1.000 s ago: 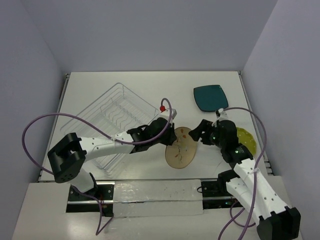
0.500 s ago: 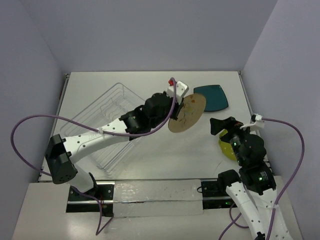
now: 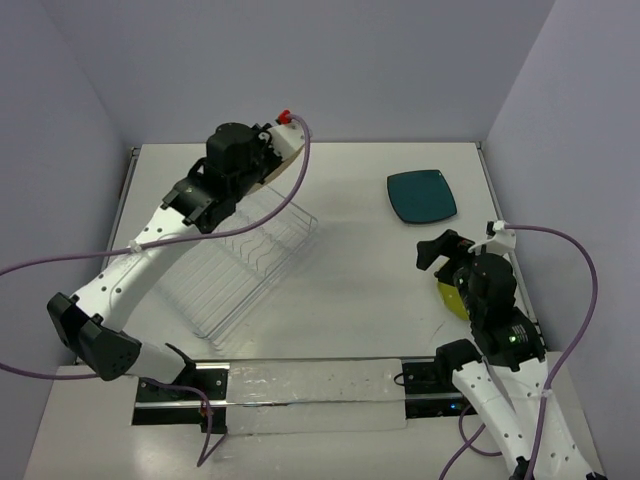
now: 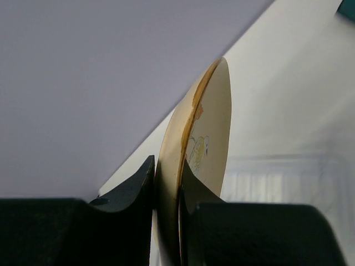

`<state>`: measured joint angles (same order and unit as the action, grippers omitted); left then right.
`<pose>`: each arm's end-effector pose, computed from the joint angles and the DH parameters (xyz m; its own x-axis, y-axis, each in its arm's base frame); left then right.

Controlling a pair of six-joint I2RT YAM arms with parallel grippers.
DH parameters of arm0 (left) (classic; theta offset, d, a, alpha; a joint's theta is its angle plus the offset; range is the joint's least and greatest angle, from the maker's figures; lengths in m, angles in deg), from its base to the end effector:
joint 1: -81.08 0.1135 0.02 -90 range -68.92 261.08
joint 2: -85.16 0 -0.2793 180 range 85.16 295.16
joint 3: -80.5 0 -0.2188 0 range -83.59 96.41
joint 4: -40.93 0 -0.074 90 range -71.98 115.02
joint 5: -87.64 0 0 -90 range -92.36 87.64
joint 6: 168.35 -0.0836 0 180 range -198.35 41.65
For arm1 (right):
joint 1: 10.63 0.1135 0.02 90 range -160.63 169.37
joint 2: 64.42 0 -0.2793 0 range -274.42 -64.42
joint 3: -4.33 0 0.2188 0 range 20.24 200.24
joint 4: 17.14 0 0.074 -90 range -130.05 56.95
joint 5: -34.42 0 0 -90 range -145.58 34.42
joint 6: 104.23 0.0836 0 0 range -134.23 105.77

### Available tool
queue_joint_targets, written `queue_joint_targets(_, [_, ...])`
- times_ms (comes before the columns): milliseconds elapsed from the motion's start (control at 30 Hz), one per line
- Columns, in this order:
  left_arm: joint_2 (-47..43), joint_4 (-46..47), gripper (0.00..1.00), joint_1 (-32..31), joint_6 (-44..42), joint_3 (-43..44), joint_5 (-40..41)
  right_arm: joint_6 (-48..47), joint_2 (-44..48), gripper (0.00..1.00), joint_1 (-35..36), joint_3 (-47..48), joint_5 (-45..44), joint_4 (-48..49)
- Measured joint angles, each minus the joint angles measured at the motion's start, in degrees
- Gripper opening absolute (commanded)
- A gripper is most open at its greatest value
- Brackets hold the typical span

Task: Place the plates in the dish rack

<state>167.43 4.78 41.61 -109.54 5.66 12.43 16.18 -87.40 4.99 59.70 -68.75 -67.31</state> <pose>0.2719 -0.1963 0.4399 0.0675 0.5931 -0.8023 0.4534 0.6981 0.5542 0.0972 0.0074 0.2923 -0.2806 0.4333 -0.8564 0.1030 0.9007 0.4220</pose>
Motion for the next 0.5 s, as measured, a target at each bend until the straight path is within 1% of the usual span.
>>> queue_joint_targets(133, [-1.81,-8.82,0.0,7.04,-3.93,0.05,-0.69,-0.67,-1.85,1.0,0.0,0.0,0.13,0.02])
queue_joint_targets(267, [-3.58,-12.84,0.0,12.45,-5.31,-0.27,-0.07,-0.98,-3.09,1.0,0.0,0.0,0.08,0.0])
queue_joint_targets(333, [-4.61,-13.27,0.0,13.71,-5.8,-1.43,0.82,-1.09,-3.32,1.0,0.0,0.0,0.07,-0.02])
queue_joint_targets(500, [-5.14,-13.62,0.0,14.13,-6.52,-5.24,0.79,-1.09,-3.89,1.0,0.0,0.0,0.07,-0.27])
